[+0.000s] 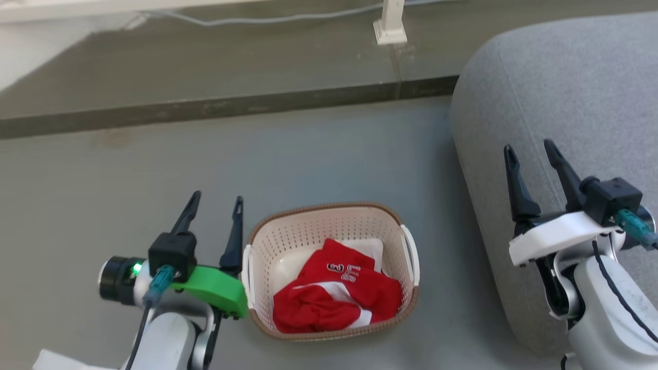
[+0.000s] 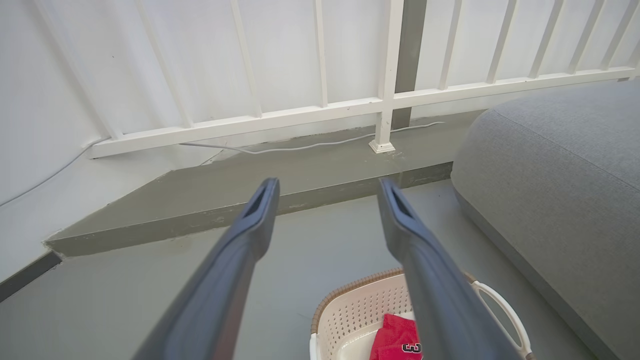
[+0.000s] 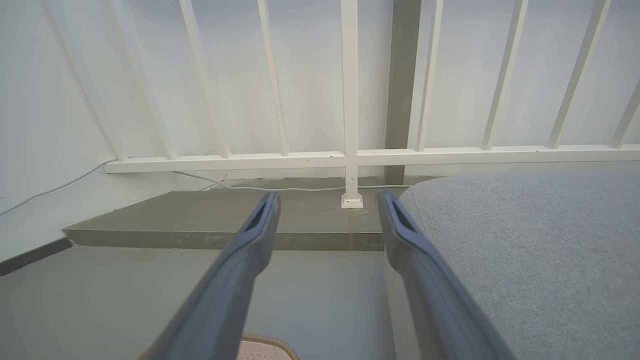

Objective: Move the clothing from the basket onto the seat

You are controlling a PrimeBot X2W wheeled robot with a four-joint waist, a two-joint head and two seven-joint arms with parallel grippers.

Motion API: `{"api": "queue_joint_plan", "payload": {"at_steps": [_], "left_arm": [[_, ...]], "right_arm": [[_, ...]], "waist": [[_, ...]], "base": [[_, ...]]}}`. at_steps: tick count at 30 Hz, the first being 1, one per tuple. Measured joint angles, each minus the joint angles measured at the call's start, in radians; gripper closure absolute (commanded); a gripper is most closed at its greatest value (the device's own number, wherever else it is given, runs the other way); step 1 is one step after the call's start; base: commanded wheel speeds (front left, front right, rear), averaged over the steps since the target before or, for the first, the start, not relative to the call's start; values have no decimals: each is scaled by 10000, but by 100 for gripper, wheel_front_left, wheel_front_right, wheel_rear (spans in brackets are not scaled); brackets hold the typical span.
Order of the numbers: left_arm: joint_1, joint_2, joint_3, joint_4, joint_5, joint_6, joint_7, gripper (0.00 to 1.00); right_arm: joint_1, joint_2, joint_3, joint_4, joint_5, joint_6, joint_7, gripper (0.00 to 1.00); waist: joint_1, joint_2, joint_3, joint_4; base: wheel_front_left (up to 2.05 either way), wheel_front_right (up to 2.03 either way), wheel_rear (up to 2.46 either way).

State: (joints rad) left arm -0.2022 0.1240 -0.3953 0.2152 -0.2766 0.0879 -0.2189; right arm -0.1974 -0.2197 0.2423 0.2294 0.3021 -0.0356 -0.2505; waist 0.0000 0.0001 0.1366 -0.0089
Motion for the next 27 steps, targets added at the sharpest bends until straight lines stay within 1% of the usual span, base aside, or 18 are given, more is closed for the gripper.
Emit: {"api": "queue_joint_plan", "payload": {"at_steps": [9, 14, 21, 23, 27], "left_arm": [[-667, -167, -560, 159, 125, -244, 355, 0], [-1116, -209, -811, 456, 414, -403, 621, 0], [-1725, -332, -1287, 1097, 581, -731, 1145, 0], [-1894, -391, -1375, 1344, 598, -894, 1331, 0], [-2173, -437, -1538, 1847, 533, -1072, 1714, 0]], "right_arm": [[-628, 13, -65, -568, -44, 88, -12, 0], [-947, 102, -58, -846, -59, 109, -13, 0], [-1582, 320, -40, -1267, -75, 255, -13, 0], [-1737, 376, -35, -1390, -84, 265, -13, 0], [-2054, 581, -27, -1586, -117, 267, -13, 0]], "waist": [[0, 0, 1077, -219], [0, 0, 1744, -374], [0, 0, 2697, -667], [0, 0, 2972, -769], [0, 0, 3523, -994]], "base": [[0, 0, 0], [0, 0, 0], [0, 0, 0], [0, 0, 0], [0, 0, 0]]}}
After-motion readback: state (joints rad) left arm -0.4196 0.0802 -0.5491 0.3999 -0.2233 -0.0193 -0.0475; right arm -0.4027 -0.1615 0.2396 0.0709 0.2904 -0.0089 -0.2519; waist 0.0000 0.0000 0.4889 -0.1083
